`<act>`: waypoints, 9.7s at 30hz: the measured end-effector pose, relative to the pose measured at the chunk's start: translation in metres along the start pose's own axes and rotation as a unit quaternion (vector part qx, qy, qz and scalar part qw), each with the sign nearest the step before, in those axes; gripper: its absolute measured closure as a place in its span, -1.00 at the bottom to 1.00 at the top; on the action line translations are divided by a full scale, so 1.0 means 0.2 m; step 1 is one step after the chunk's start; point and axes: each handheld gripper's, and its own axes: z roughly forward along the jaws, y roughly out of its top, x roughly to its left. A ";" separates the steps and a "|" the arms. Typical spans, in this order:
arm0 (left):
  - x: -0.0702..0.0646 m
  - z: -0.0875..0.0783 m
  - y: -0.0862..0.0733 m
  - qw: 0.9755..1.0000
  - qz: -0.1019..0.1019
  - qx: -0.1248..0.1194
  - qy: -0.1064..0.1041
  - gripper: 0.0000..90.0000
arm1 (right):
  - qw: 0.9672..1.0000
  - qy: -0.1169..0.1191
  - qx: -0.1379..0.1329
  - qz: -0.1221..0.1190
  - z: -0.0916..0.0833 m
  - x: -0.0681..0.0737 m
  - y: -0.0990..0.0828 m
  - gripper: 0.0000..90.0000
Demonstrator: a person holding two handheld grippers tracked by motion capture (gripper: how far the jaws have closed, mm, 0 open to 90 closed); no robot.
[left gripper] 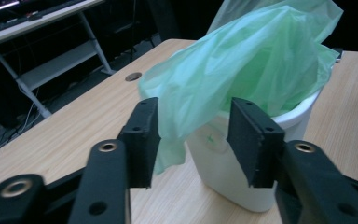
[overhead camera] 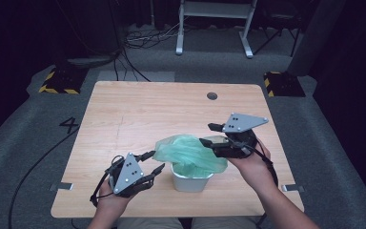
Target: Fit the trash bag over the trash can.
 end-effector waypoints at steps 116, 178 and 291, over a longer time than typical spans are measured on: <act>0.05 -0.03 -0.05 0.999 0.042 0.030 -0.009 0.98 | 0.993 -0.064 0.008 0.098 -0.11 -0.24 -0.29 0.31; -0.09 0.10 -0.27 0.992 0.023 0.101 -0.068 0.94 | 0.987 0.099 0.102 0.074 -0.05 0.20 -0.54 1.00; 0.28 -0.02 -0.27 0.986 -0.127 0.103 0.028 -0.01 | 0.990 0.115 0.046 -0.063 0.21 0.07 0.02 -0.69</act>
